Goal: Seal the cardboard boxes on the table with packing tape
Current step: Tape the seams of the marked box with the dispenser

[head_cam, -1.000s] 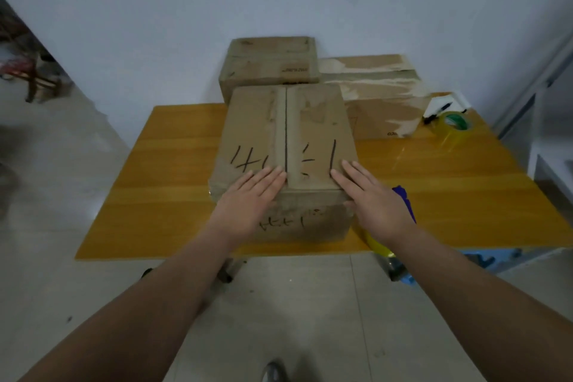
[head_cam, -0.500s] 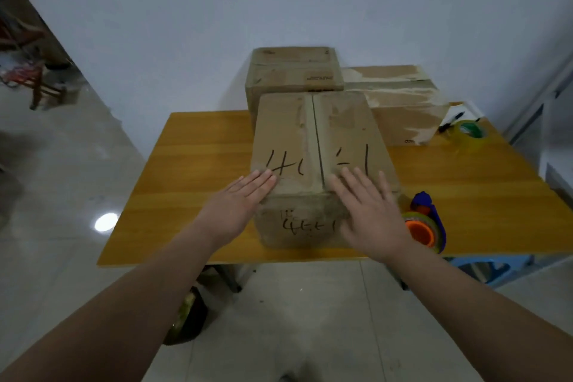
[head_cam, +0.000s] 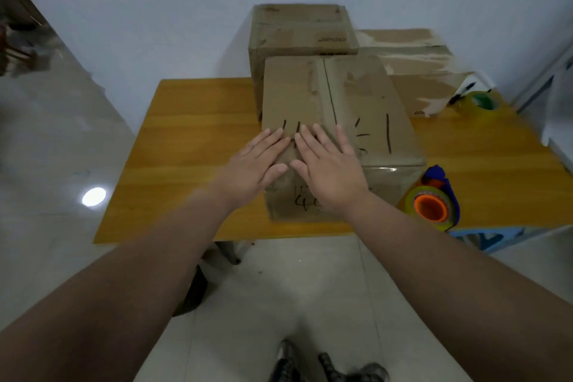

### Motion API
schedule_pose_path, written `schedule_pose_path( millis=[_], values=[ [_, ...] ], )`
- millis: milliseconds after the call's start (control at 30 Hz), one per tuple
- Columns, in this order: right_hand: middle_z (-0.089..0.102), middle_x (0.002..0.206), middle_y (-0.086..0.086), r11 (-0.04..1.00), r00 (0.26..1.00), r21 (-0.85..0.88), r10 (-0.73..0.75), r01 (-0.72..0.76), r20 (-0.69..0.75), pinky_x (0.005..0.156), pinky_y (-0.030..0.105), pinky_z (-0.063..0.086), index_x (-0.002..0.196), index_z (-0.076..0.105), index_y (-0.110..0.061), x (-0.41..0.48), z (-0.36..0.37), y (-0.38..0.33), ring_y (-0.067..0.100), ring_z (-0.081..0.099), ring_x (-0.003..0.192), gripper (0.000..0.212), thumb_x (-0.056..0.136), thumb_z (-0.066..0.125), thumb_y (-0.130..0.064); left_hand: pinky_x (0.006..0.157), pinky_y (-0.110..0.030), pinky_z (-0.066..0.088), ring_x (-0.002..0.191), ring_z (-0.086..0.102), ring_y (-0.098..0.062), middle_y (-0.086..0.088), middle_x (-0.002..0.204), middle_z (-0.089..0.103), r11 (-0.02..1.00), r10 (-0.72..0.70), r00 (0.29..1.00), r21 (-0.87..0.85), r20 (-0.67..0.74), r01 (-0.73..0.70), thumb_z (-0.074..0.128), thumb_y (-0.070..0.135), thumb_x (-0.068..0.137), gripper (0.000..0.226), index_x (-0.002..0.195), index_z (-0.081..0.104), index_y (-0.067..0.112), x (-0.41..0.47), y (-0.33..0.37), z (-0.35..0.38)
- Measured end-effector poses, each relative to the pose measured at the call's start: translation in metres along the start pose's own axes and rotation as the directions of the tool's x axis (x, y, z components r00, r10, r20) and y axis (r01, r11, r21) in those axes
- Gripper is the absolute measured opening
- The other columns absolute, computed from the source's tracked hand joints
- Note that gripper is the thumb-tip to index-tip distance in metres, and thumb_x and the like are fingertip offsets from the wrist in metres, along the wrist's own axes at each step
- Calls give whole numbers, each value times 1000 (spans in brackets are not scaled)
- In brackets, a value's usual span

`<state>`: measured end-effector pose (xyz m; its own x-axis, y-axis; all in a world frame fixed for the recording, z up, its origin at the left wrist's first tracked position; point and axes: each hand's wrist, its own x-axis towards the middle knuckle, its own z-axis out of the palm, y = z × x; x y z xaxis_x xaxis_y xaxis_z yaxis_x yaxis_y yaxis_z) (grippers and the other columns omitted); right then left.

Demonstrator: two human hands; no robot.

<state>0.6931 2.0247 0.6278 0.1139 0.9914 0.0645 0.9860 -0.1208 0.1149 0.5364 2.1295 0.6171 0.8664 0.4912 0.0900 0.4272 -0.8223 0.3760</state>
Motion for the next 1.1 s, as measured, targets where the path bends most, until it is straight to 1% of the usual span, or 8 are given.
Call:
schedule_pose_path(
  millis=[200, 367, 467, 567, 633, 767, 933, 1100],
  values=[
    [23, 155, 14, 987, 996, -146, -77, 70, -40, 116, 52, 11, 148, 24, -5, -2, 6, 1, 28, 25, 142, 74, 94, 7, -53, 116, -31, 12, 144, 10, -18, -5, 155, 20, 983, 77, 995, 169, -56, -67, 29, 57, 83, 79, 147, 24, 11, 2, -6, 4],
    [17, 157, 16, 971, 996, -231, -76, 65, -42, 115, 54, 4, 150, 16, -5, -3, 7, 1, 30, 21, 143, 74, 96, 19, -56, 116, -36, 13, 145, 8, -17, -3, 157, 17, 976, 65, 998, 209, -25, -58, 30, 66, 78, 89, 149, 21, 13, 3, -8, 4],
    [11, 158, 16, 971, 999, -236, -44, 37, -24, 115, 52, -2, 150, 9, -5, -9, 6, 1, 29, 15, 145, 84, 91, 20, -64, 116, -40, 6, 145, 9, -18, -3, 157, 15, 928, 69, 998, 365, 12, -69, 20, 77, 75, 98, 149, 18, 14, -2, -3, -1],
    [14, 158, 14, 993, 998, -113, 14, -21, -60, 116, 50, -4, 150, 18, -8, -20, 0, 10, 27, 14, 146, 79, 94, 13, -63, 115, -43, 12, 139, 29, -24, -8, 150, 35, 888, 75, 996, 457, -39, -49, 4, 74, 83, 92, 143, 36, 12, 3, 15, -13],
    [12, 159, 10, 997, 995, -56, 54, -59, -81, 116, 48, -8, 151, 20, -14, -26, -6, 25, 25, 11, 146, 73, 95, 1, -58, 112, -42, 18, 132, 37, -27, -10, 141, 45, 904, 66, 995, 427, -77, -27, 7, 65, 90, 81, 136, 46, 11, 13, 34, -17],
    [11, 160, 5, 989, 981, -11, 141, -144, -133, 113, 47, -15, 151, 20, -26, -33, -15, 66, 24, 7, 147, 70, 93, -8, -55, 115, -38, 8, 142, 19, -22, -4, 154, 25, 935, 71, 997, 350, -40, -52, 16, 52, 98, 61, 144, 33, 16, 39, 64, -2],
    [10, 160, 0, 973, 965, 68, 227, -220, -130, 110, 51, -18, 150, 20, -32, -37, -12, 95, 23, 3, 147, 66, 93, -5, -56, 115, -33, -2, 145, 3, -15, 0, 158, 10, 939, 73, 997, 337, 12, -73, 9, 49, 99, 58, 150, 16, 20, 66, 83, 21],
    [19, 158, 3, 982, 979, -56, 176, -183, -106, 113, 54, -13, 150, 20, -28, -48, 15, 100, 25, 10, 147, 76, 90, -13, -60, 114, -31, 2, 145, 8, -16, 0, 157, 13, 890, 65, 998, 452, -1, -58, -8, 63, 87, 80, 150, 14, 20, 70, 80, 35]
  ],
)
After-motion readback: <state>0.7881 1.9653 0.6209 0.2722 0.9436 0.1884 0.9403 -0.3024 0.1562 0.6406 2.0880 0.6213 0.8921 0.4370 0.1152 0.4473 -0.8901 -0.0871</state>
